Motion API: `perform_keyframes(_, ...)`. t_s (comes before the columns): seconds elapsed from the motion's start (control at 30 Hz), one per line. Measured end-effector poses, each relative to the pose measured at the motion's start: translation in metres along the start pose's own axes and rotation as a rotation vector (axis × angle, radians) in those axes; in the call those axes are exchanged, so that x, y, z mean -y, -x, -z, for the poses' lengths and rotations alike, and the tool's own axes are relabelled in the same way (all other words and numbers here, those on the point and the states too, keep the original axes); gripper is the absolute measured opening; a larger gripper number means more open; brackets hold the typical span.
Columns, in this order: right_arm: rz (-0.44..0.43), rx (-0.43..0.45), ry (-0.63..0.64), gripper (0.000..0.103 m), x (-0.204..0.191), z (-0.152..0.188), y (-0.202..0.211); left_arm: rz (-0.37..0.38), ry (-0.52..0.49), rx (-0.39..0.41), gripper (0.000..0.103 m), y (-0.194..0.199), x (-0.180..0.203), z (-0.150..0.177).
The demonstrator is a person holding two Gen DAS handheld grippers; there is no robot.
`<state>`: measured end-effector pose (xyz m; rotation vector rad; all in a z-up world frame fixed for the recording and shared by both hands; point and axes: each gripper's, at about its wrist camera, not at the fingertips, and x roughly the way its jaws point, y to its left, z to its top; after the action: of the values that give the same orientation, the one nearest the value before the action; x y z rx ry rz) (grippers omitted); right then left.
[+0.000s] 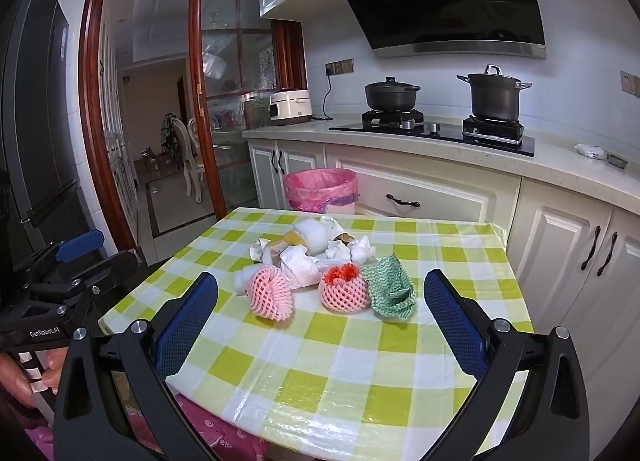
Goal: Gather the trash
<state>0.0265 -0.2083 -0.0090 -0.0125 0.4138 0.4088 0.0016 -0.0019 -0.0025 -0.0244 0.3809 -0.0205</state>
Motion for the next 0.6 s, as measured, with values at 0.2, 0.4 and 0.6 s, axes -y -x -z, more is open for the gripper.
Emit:
perform_keyframes(0.2, -0.002, 0.002, -0.002, 0.097, -0.0002, 0.0013, 0.0015, -0.001, 0.0, 0.001, 0.099, 0.0001, -0.0003, 0.0007)
perform_keyframes(0.4, -0.004, 0.002, -0.002, 0.097, -0.0006, 0.0018, 0.0018, 0.001, 0.001, 0.001, 0.099, 0.001, 0.0008, 0.0006)
perform_keyframes(0.6, -0.002, 0.003, -0.001, 0.097, -0.0007, 0.0016, 0.0019, 0.004, -0.002, 0.003, 0.099, 0.0019, 0.0016, 0.0)
